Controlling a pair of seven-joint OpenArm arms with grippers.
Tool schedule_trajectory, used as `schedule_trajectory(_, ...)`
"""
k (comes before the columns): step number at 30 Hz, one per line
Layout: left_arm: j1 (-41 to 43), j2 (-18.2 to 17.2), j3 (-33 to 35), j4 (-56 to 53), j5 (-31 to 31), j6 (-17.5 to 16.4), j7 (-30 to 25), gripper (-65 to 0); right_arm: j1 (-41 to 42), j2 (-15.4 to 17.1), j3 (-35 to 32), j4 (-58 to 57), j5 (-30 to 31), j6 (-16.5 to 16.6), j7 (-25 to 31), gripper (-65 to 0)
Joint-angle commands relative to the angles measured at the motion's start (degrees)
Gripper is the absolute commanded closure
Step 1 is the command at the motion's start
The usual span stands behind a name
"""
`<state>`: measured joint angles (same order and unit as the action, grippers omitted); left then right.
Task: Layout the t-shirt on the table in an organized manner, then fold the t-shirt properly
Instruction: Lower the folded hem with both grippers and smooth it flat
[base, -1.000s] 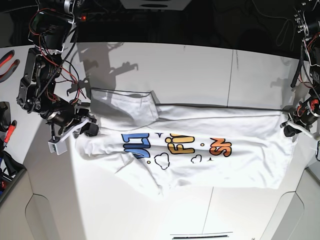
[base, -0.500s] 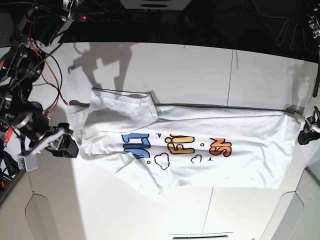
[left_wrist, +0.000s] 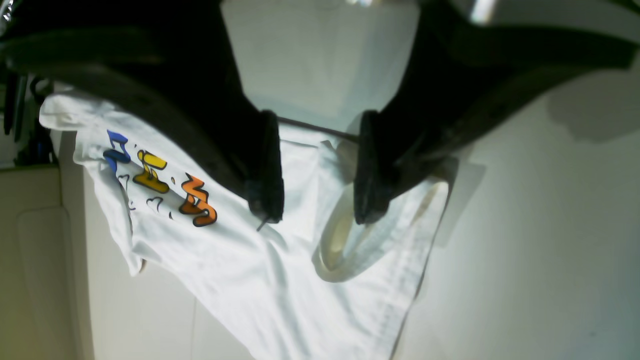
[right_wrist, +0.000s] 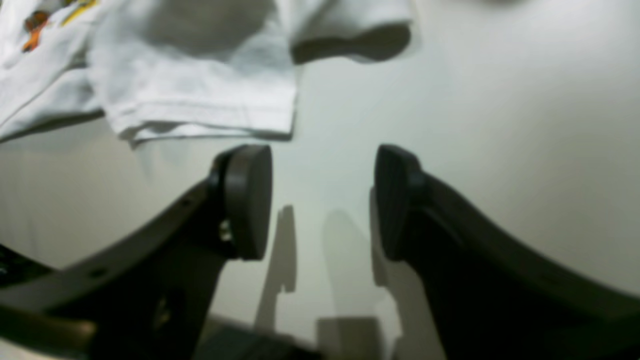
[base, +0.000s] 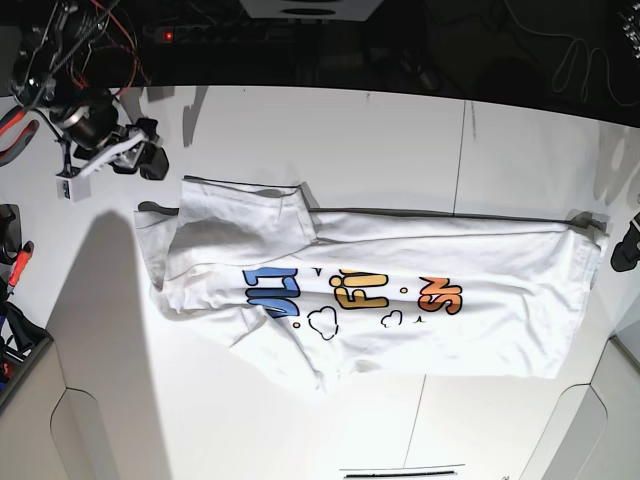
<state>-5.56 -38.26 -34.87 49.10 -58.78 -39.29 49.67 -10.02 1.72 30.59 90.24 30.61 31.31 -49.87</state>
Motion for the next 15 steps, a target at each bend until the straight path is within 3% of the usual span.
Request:
schedule_trajectory(1, -0.76, -1.77, -0.28, 0.94, -1.42, -0.71, -0.94, -27.5, 1.6, 0.33, 0.07, -0.81, 1.33, 0.33, 1.51, -32.9)
schedule_trajectory(8, -0.79, -1.75, -0.28, 0.94, -1.44, -0.71, -0.96, -27.5, 7.89, -0.02, -0.57, -12.33, 3.5, 0.42, -2.51, -32.9)
schedule_trajectory(15, -0.79, -1.75, -0.28, 0.94, -1.44, -0.71, -1.6, -27.5, 7.34, -0.68, -2.73, -13.9, 4.35, 0.42, -2.91, -32.7)
